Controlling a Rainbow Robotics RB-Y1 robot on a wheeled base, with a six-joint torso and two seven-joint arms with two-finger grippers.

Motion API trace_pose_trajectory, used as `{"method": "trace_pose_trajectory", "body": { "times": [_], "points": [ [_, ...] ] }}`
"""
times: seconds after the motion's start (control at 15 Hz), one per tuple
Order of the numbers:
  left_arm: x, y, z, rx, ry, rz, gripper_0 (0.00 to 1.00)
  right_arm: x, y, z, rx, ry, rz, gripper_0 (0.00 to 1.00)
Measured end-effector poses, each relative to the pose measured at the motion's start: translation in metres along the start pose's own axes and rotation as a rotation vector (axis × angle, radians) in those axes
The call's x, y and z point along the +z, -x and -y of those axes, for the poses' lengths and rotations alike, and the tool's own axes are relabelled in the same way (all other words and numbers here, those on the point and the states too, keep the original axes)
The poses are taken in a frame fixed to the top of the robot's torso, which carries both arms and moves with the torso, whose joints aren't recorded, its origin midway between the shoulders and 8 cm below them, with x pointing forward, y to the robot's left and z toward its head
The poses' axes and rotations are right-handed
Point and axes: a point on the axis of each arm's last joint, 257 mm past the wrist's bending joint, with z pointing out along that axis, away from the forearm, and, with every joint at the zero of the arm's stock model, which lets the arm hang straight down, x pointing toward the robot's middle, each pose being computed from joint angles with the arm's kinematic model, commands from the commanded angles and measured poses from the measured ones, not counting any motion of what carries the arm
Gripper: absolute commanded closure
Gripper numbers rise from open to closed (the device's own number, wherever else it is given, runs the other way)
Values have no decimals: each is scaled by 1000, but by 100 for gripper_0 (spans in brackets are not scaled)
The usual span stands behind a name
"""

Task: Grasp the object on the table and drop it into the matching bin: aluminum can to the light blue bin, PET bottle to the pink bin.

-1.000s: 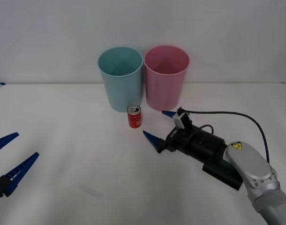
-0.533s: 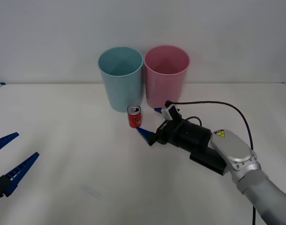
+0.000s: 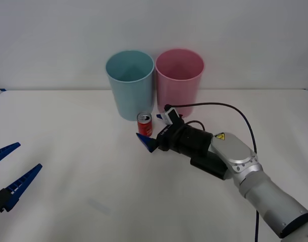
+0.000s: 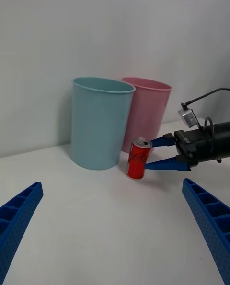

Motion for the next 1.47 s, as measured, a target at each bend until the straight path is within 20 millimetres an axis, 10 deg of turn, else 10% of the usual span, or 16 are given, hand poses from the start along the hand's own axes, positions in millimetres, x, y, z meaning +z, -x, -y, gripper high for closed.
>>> {"method": "trace_pose_trajectory", "body": {
  "times": [0.67, 0.73, 0.8, 0.87, 1.47],
  "points": [
    [0, 0, 0, 0, 0, 0, 0, 15, -3, -2, 3, -10, -28, 0],
    [0, 0, 0, 0, 0, 0, 0, 16, -3, -1, 2, -11, -29, 10],
    [0, 0, 0, 0, 0, 0, 0, 16, -3, -1, -2, -11, -30, 74],
    [0, 0, 0, 0, 0, 0, 0, 16, -3, -2, -5, -12, -31, 99],
    [0, 0, 0, 0, 0, 0, 0, 19, 0, -4, -16, -13, -28, 100]
  ]
}}
